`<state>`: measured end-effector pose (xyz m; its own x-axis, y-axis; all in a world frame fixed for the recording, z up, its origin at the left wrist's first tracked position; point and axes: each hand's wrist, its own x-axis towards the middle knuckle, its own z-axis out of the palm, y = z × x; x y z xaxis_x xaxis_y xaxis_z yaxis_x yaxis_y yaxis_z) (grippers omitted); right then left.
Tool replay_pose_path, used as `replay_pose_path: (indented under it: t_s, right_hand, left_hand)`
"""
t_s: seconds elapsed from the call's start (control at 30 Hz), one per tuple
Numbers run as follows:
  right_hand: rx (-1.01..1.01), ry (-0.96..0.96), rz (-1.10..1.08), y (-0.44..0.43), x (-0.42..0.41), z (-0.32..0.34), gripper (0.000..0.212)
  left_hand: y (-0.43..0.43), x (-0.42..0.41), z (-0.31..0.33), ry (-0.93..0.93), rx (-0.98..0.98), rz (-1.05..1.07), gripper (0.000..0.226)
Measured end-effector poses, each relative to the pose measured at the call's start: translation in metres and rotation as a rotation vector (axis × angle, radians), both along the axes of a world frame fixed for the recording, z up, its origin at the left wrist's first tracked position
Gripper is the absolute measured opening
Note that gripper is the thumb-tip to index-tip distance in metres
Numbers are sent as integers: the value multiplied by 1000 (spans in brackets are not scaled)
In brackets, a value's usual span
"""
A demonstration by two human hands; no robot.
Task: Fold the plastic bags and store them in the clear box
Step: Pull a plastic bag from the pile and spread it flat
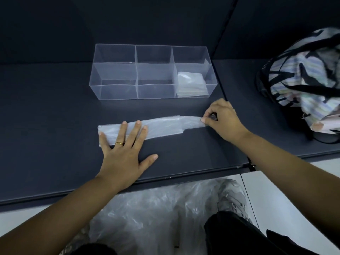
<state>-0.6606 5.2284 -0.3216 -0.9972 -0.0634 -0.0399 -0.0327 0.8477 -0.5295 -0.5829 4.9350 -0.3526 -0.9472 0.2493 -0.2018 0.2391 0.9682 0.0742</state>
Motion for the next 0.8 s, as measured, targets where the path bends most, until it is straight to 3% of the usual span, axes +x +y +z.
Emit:
replay_pose_path:
  t_s: [0.23,0.4,0.53,0.6,0.67,0.73,0.8]
  right_hand:
    - [-498,-315,-253,9,53,18,15]
    - [-676,-673,-370,12,95,42,16]
    - [-760,-802,-243,-5,110,72,15]
    - [-817,-833,-148,-16,109,90,21]
    - [-847,-800,-91,-25,102,102,27]
    - [-804,-632,-57,-28,90,101,34]
    - [-772,-481,24,-28,74,90,44]
  left_hand:
    - [-22,-5,10,63,55,-227,77]
    - [27,22,30,53,368,-319,91]
    - [82,52,43,-11,592,-328,88]
    - [91,56,52,-29,787,-189,77]
    - [91,55,65,-75,1063,-11,52]
    - [84,50,77,-156,1313,103,28]
    - [74,41,87,-258,1441,250,19]
